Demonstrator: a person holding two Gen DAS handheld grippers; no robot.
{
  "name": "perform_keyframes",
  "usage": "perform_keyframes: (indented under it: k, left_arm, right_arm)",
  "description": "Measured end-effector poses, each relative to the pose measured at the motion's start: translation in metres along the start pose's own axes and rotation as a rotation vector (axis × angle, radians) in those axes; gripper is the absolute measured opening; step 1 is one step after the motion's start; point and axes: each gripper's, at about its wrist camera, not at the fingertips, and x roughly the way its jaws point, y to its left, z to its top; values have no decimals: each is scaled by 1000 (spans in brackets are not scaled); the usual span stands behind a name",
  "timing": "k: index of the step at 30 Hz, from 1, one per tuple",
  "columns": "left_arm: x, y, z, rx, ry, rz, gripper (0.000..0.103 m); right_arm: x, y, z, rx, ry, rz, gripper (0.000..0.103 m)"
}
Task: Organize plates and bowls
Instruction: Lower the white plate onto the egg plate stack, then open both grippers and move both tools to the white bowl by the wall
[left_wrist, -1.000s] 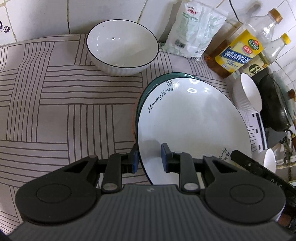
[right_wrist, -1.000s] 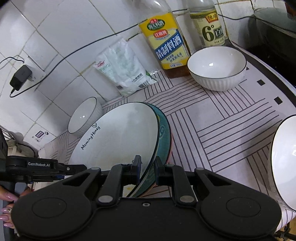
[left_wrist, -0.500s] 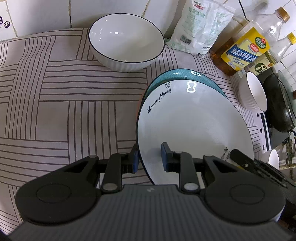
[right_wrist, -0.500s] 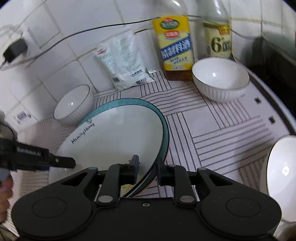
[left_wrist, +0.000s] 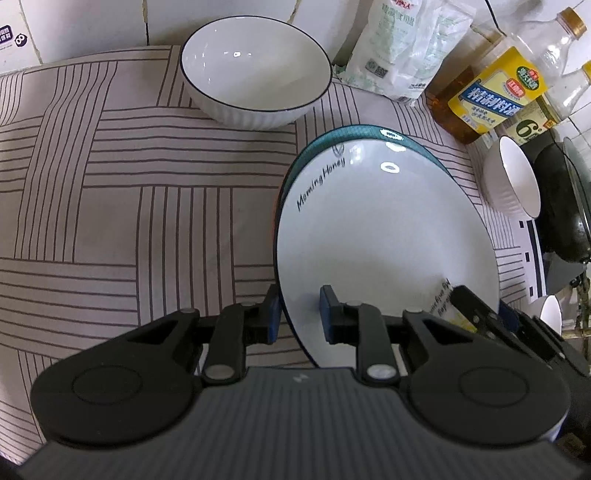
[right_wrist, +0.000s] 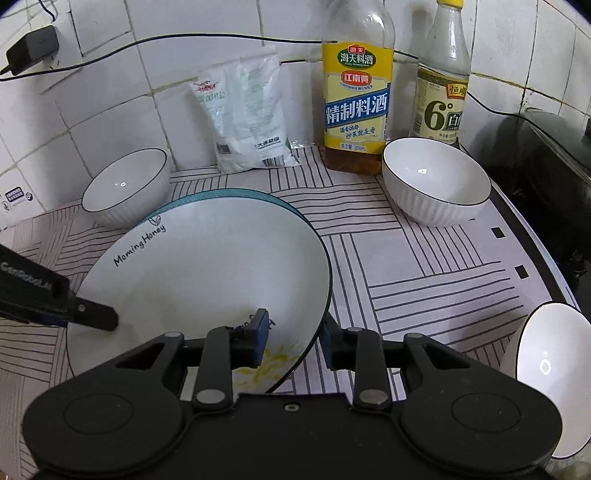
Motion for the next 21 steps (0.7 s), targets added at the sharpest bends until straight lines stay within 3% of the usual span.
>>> perform_keyframes:
  k: [13,21]
  left_arm:
    - [-27,-5,-9,49,-8,-2,15]
    - [-68,-5,-20,95,-63,7,15]
  right_arm:
    - [-4,13,-3,-33,-17,-55,40]
    - [-51,19,4,-24,-80,12,41]
